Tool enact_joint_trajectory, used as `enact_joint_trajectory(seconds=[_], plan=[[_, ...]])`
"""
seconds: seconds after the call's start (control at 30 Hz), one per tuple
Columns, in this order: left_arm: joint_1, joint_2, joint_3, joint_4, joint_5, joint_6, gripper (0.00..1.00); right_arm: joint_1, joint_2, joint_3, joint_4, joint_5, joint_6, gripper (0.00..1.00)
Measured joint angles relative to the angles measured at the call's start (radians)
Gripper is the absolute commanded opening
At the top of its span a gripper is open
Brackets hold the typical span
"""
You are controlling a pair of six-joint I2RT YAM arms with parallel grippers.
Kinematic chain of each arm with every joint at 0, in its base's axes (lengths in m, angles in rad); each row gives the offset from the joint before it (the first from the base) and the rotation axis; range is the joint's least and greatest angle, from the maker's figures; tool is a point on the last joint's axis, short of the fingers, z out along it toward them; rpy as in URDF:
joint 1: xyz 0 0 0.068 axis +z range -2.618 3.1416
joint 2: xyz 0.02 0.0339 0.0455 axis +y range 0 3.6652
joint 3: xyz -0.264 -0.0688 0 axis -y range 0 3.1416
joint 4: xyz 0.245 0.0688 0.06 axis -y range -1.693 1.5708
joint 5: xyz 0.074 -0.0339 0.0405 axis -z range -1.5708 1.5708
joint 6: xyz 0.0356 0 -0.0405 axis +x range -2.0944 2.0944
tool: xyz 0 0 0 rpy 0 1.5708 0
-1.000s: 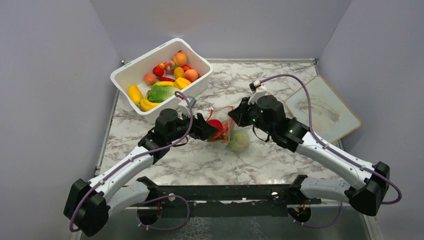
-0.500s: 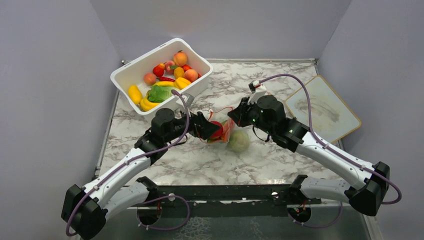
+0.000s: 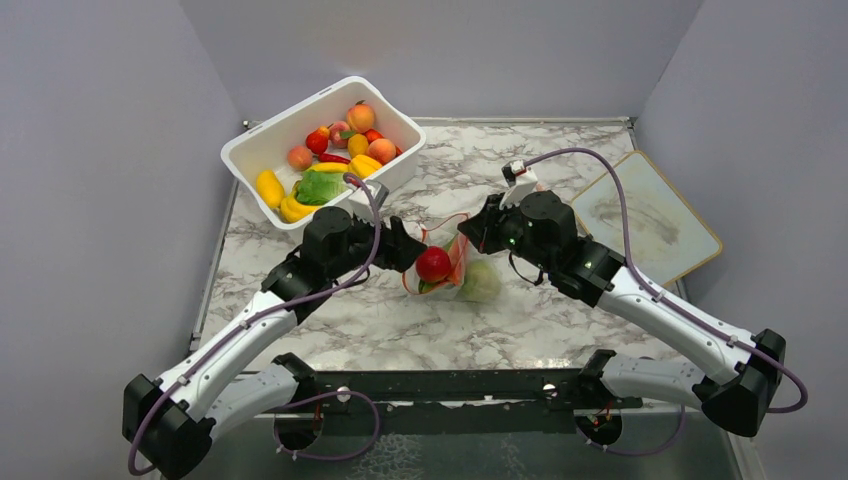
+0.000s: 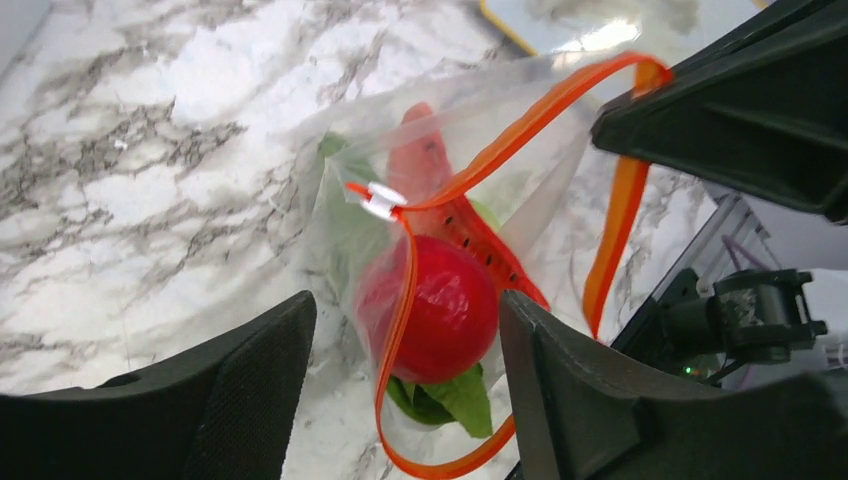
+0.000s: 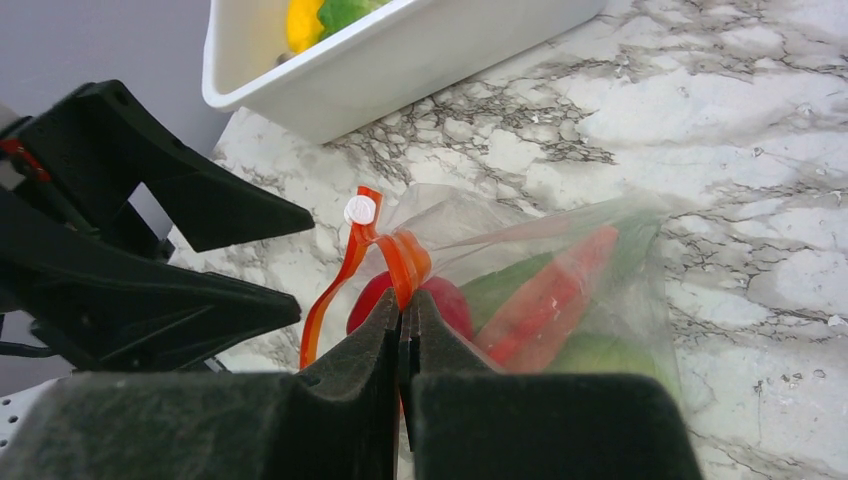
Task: Place the food in the zip-top bag and seal the zipper
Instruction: Place the fake fruit in the zipper food storage bag, then adjust the zipper food storage bag at the center of the board.
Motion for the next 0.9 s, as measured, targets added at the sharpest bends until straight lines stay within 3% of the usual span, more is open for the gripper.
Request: enact_joint_trajectory(seconds=[0.2, 0.3, 0.4, 0.43, 0.63, 0.9], plan=[[0.0, 0.036, -0.039, -0.024, 0.013, 0.022, 0.55, 0.0, -0.001, 0.0, -0.001, 0.0, 0.0, 0.01], [-0.001, 0.042, -0.082, -0.017, 0.021, 0.029, 0.37, 0.0, -0.001, 0.0, -0.001, 0.0, 0.0, 0.01], [-0.002, 0.048, -0.09, -0.016, 0.026, 0.035, 0.05, 0.0, 0.0, 0.0, -0.002, 0.0, 0.0, 0.01], [-0.002, 0.047, -0.09, -0.012, 0.027, 0.042, 0.0, 0.0, 0.0, 0.0, -0.003, 0.0, 0.0, 0.01], [-0.002, 0.04, -0.089, 0.01, 0.038, 0.051, 0.0, 0.0, 0.0, 0.0, -0.003, -0.004, -0.001, 0.01], [-0.008, -0.008, -0.015, 0.069, 0.102, -0.089, 0.0, 0.0, -0.016, -0.01, -0.005, 0.02, -0.024, 0.01]])
